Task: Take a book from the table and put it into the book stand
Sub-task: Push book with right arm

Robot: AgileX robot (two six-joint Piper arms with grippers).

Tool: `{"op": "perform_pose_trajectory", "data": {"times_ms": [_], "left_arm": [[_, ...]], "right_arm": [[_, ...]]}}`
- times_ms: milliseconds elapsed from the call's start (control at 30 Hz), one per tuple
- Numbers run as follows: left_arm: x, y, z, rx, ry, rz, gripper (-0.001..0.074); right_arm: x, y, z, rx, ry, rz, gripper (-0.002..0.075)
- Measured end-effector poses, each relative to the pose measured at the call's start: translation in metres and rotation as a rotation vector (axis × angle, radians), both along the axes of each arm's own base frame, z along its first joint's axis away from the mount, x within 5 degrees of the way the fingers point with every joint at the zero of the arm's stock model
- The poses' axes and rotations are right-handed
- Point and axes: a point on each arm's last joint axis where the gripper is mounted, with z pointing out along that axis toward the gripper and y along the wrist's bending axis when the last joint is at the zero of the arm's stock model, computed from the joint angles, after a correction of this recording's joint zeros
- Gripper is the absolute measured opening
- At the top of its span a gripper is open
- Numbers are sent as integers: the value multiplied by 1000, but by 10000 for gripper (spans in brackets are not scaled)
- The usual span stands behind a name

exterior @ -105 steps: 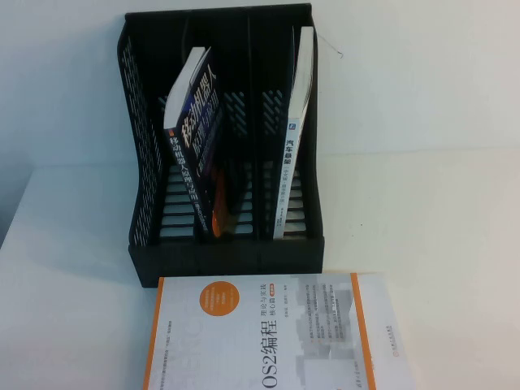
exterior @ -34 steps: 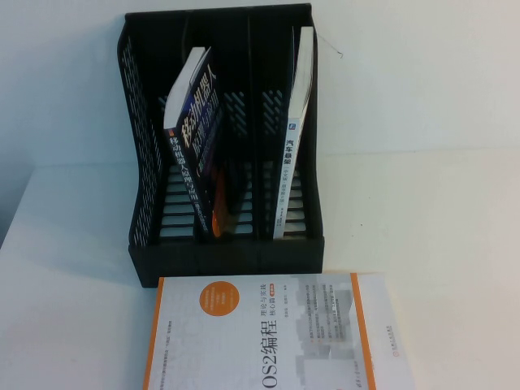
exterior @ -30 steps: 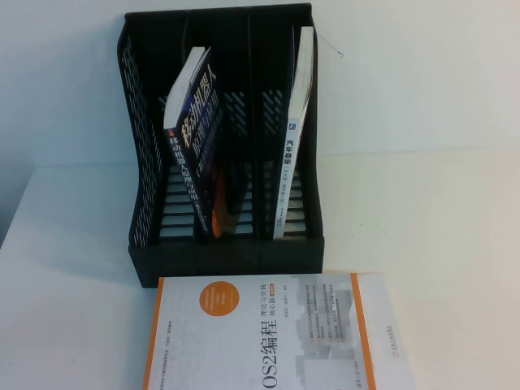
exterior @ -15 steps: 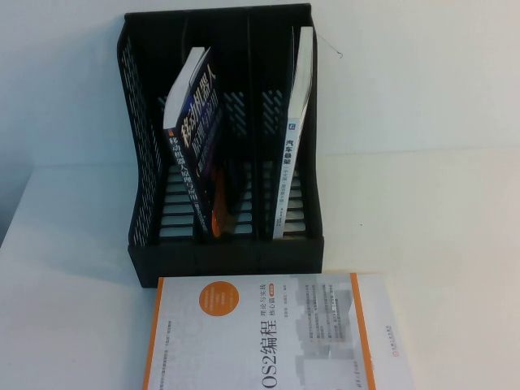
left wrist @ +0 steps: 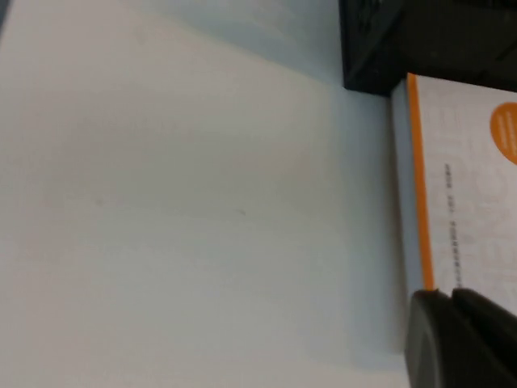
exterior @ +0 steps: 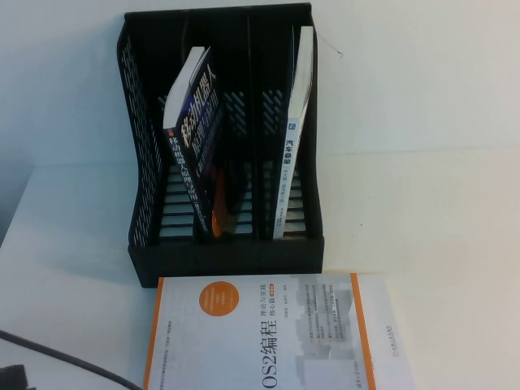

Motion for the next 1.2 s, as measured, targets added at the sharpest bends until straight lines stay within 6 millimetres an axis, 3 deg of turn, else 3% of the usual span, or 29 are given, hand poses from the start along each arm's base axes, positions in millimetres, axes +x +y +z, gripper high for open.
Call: {"op": "perform_pose_trajectory", "data": {"times_ms": [233, 500, 667, 900, 1000, 1200], "left_arm": [[17, -20, -11, -209, 163, -107, -3], [36, -37, -7, -432, 118, -205, -3], [46, -44, -8, -520, 111, -265, -3], [64, -45, -29, -500, 185, -287, 2], [72, -44, -38, -473, 213, -296, 64], [94, -43, -48, -445, 264, -279, 371]], "right_arm": [[38, 13, -35, 62, 248, 114, -2], [70, 39, -59, 248, 326, 316, -2], [82, 71, -80, 236, 372, 414, -2], [96, 110, -124, 151, 445, 454, -2], [103, 114, -141, 135, 499, 451, -2], [113, 118, -162, 118, 565, 440, -2]]}}
